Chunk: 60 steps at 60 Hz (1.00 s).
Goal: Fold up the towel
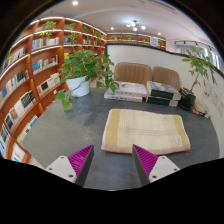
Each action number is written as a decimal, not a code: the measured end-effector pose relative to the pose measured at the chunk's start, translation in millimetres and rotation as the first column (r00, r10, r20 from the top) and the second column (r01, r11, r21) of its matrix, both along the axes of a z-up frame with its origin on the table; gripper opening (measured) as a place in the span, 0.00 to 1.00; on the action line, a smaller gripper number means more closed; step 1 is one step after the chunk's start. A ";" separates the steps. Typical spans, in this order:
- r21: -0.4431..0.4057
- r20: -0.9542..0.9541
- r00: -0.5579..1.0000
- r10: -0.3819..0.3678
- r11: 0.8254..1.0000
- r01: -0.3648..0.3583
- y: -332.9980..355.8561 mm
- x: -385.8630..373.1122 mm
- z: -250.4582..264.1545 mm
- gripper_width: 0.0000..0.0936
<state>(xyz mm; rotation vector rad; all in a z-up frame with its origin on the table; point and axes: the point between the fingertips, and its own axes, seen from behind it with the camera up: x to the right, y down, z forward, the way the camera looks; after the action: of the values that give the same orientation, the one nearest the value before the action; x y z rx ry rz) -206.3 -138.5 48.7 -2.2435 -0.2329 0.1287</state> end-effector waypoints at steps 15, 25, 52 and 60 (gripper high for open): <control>-0.016 0.050 0.999 -0.020 1.000 0.021 115.6 -42.3 -38.9 0.78; -0.016 0.071 0.990 -0.121 0.992 0.122 132.1 -27.5 -60.1 0.42; -0.045 0.130 0.987 -0.089 0.994 0.096 134.5 1.5 -18.8 0.04; 0.062 0.152 0.981 -0.122 0.992 0.114 144.5 56.0 59.0 0.04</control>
<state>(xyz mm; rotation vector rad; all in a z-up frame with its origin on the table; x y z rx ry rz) -150.3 6.0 107.7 -2.2095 -0.1839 -0.1160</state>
